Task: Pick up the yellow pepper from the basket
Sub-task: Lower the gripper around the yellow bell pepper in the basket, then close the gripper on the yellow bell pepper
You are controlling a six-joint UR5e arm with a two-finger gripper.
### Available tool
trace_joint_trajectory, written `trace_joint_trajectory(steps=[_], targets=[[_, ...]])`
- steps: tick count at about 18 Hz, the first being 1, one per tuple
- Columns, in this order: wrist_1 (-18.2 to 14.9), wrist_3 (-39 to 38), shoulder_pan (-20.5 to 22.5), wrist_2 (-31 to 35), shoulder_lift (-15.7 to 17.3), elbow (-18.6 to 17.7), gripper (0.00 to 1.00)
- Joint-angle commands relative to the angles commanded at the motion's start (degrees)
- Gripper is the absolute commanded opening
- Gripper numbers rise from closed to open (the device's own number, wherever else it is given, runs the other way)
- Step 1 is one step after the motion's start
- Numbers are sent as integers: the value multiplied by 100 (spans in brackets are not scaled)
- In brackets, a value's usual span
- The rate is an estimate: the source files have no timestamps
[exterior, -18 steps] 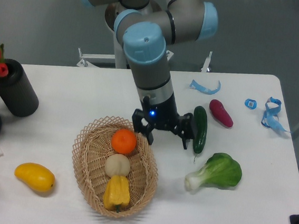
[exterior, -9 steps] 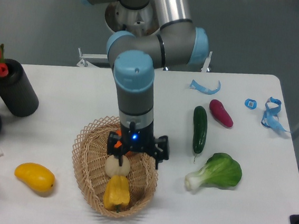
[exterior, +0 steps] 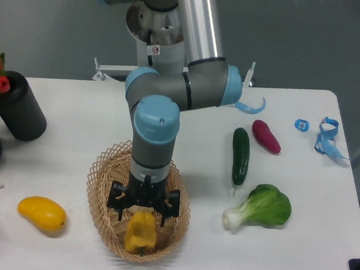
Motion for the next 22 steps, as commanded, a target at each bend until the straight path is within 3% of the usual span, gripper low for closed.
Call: trace_joint_trajectory(steps=[22], targets=[[0, 26, 9, 17, -70, 0, 100]])
